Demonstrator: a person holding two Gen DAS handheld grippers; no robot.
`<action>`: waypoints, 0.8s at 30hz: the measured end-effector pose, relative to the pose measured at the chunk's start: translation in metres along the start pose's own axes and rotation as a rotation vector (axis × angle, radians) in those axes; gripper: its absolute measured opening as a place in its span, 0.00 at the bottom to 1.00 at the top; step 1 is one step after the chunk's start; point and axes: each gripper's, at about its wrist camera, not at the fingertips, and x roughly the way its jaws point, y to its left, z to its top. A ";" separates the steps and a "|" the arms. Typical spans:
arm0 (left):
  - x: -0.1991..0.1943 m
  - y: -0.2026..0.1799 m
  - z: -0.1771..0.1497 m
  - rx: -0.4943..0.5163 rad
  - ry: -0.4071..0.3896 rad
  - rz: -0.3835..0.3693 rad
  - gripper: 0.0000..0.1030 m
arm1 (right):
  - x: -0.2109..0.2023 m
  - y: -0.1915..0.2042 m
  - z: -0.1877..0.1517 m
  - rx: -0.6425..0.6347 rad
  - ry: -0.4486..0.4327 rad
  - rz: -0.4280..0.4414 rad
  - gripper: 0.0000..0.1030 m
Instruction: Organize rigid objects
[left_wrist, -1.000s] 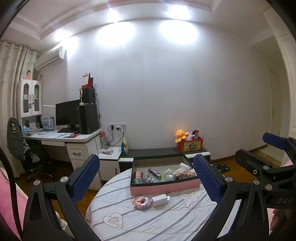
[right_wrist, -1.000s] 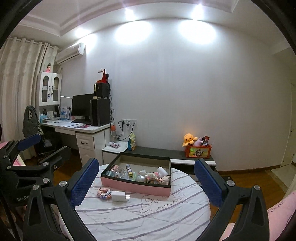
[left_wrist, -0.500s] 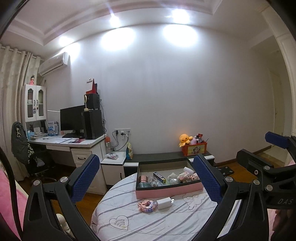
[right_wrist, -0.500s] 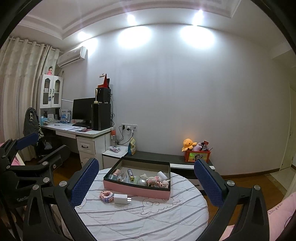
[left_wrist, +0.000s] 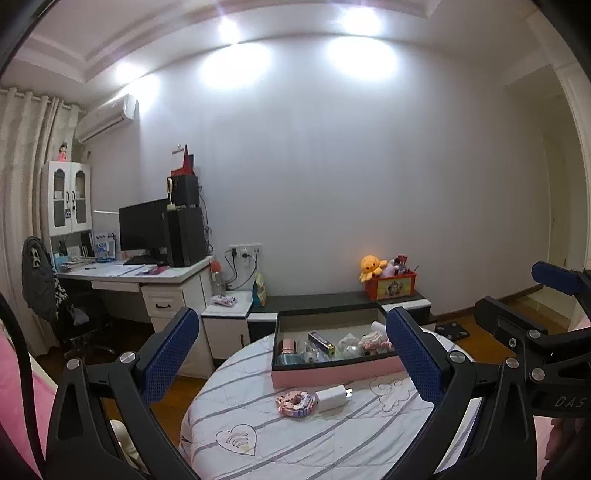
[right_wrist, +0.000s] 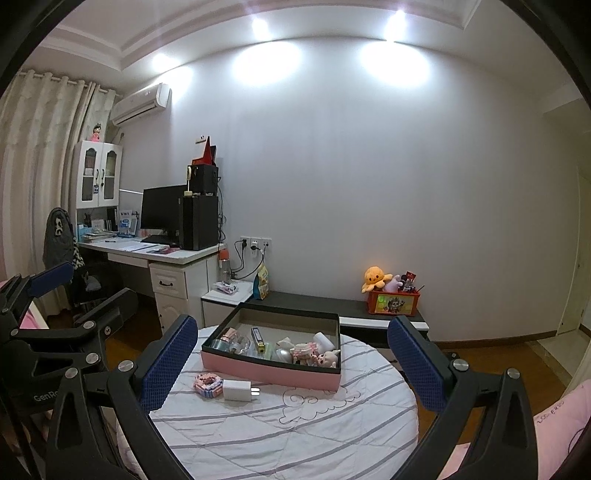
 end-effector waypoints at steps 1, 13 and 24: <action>0.004 0.000 -0.002 -0.001 0.008 -0.001 1.00 | 0.003 0.000 -0.001 0.000 0.006 0.000 1.00; 0.078 0.025 -0.057 -0.070 0.245 -0.067 1.00 | 0.068 0.004 -0.038 0.018 0.159 0.043 1.00; 0.154 0.066 -0.140 -0.148 0.524 0.001 1.00 | 0.176 0.035 -0.117 0.044 0.459 0.142 1.00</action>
